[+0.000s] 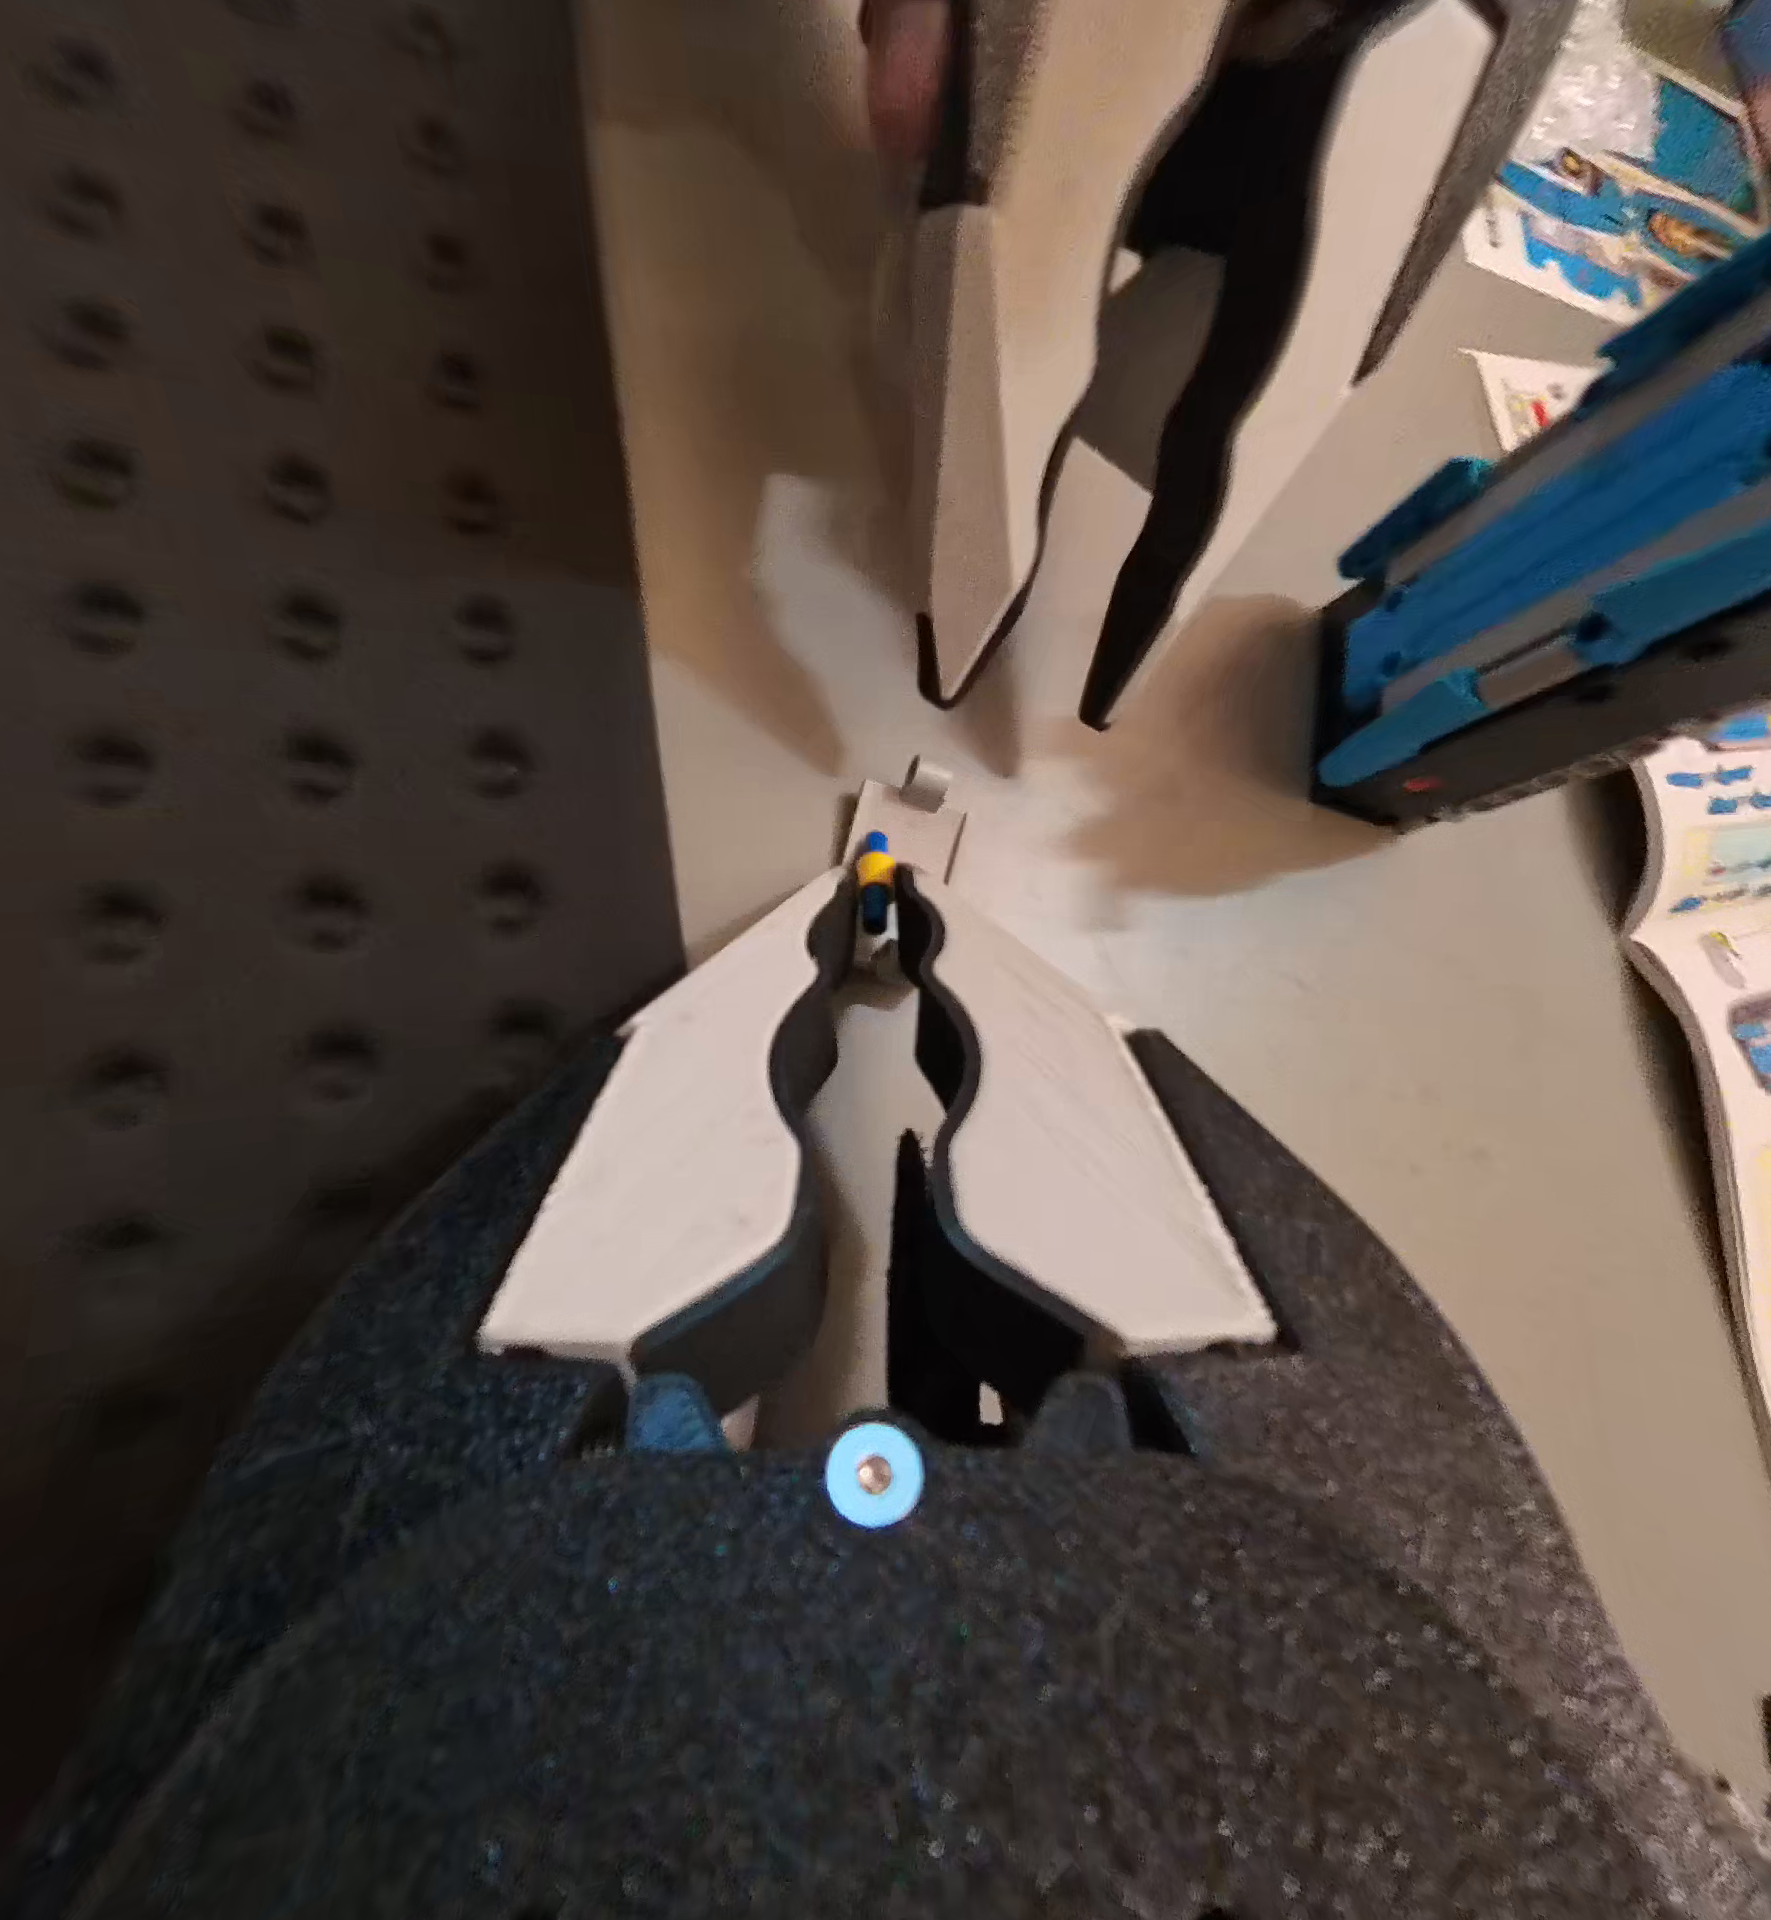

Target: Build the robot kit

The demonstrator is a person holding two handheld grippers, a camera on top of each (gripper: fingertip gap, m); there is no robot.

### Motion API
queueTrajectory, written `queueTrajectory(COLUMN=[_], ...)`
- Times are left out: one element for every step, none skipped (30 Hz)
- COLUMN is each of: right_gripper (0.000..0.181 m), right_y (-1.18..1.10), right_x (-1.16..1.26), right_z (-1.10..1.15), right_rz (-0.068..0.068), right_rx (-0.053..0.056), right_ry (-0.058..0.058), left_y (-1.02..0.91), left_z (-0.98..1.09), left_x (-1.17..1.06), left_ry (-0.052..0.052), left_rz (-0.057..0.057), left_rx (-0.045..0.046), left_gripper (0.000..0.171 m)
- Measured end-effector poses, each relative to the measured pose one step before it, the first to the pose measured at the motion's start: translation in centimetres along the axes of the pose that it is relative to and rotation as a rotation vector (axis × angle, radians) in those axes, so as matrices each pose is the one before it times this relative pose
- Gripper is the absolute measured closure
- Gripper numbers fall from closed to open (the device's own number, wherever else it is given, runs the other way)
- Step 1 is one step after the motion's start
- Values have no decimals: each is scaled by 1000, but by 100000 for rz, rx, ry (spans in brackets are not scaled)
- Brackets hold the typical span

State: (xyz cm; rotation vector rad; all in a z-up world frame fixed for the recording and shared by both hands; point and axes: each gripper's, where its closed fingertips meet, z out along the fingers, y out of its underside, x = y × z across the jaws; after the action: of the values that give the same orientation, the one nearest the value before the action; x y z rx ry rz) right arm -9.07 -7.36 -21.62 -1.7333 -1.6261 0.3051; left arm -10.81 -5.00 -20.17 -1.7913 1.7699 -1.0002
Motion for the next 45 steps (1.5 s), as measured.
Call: queueTrajectory(right_gripper=[175,174,175,174,174,174,174,174,174,174,174,174,174,174,174,174,174,174,174,174,174,174,174,174,174,174,174,174,174,174,174,174,174,174,174,174,174,174,174,174,174,174,174,174,174], right_y=[-169,-30,31,-71,-324,-466,-403,-226,32,307,518,623,522,229,-46,-34,11,33,49,-43,-118,-84,28,133,140,54,27,46,32,11,-40,-98,-114,-7,56,-88,-226,-285,-163,25,175,247,110,-2,-82], right_x=[-249,20,94,260,238,202,503,799,827,794,795,673,177,-460,-477,-199,-158,-146,-83,37,89,50,10,60,75,63,43,28,-29,32,92,94,110,119,104,5,-166,-314,-366,-252,-207,-427,-488,-229,-232], right_z=[61,50,-31,-131,-313,-457,-563,-592,-508,-374,-241,-81,59,170,146,107,99,96,69,26,-11,-13,1,43,33,36,46,57,36,-3,-36,-74,-52,27,98,132,140,111,136,154,193,225,163,65,6], right_rz=[529,233,-94,988,2355,3286,3877,4262,4661,4442,3506,2279,1813,1916,-35,-1854,-1798,-1133,-610,-516,-337,320,818,884,593,138,326,556,121,245,611,539,401,404,99,-604,-939,-1127,-1135,-1237,-1348,-1620,-2512,-3006,-2082], right_rx=[327,-19,-67,780,2664,3726,3693,3082,1996,765,-382,-1546,-1858,-803,425,-182,-406,-289,-428,208,748,644,151,-396,-608,-135,-34,-187,113,278,427,829,950,183,-454,146,617,788,323,-700,-1520,-1933,-1142,-470,152], right_ry=[-1019,375,723,1279,237,-847,306,1453,1043,879,1536,1694,-563,-3907,-2869,-154,70,-221,-253,284,403,-178,-598,-422,-196,-108,-362,-684,-989,-541,-60,75,149,65,191,-32,-680,-1205,-1333,-549,-301,-1404,-1203,706,137], left_y=[103,-6,-21,-8,-14,69,110,71,107,44,-107,-173,-246,-154,-46,-51,-24,56,89,165,169,73,-6,-10,-1,2,-5,-55,-148,-155,-120,-65,20,137,272,362,144,-75,-65,-23,31,35,44,14,-47], left_z=[-34,34,126,208,252,289,305,282,248,187,111,63,32,75,99,61,23,9,10,23,48,39,30,13,-11,-30,-45,-91,-133,-150,-167,-169,-168,-135,-90,6,32,-2,4,9,39,20,2,-13,-76], left_x=[167,63,58,118,167,278,77,-222,-110,69,-91,-94,202,249,-19,-291,-402,-372,-285,-222,-195,-227,-234,-271,-436,-566,-370,-328,-263,-67,-157,-350,-260,-45,262,431,203,13,-3,-306,-561,-409,-248,-343,-213], left_ry=[915,-87,-174,128,157,462,-1011,-3129,-2624,-2053,-3343,-3954,-2693,-1924,-2702,-3512,-3394,-2336,-1164,-484,-245,-356,-249,-67,-972,-2119,-1324,-1110,-487,881,384,-646,-201,854,2111,2269,-144,-1557,-1132,-2174,-3220,-1791,-319,-754,70], left_rz=[-893,-710,-1058,-1382,-1126,-440,-38,-117,-231,-567,-1474,-888,868,972,893,1628,2073,1442,545,44,35,134,-203,-187,57,1137,2323,1866,821,414,-277,-804,-690,-948,-1003,264,1492,1705,1420,678,417,-92,-1105,-1576,-1151], left_rx=[-702,-224,-99,-361,-205,-512,-914,-874,-1134,-1045,-359,124,1007,696,7,344,373,-24,-192,-572,-560,183,682,618,440,524,664,873,1219,1210,885,518,3,-817,-1891,-2530,-969,468,88,-195,-87,360,146,190,695], left_gripper=[141,141,141,141,140,139,139,139,139,139,139,139,139,139,139,138,138,138,138,138,138,137,137,136,136,136,135,135,135,135,135,135,135,135,134,132,132,132,132,132,132,132,133,132,133])
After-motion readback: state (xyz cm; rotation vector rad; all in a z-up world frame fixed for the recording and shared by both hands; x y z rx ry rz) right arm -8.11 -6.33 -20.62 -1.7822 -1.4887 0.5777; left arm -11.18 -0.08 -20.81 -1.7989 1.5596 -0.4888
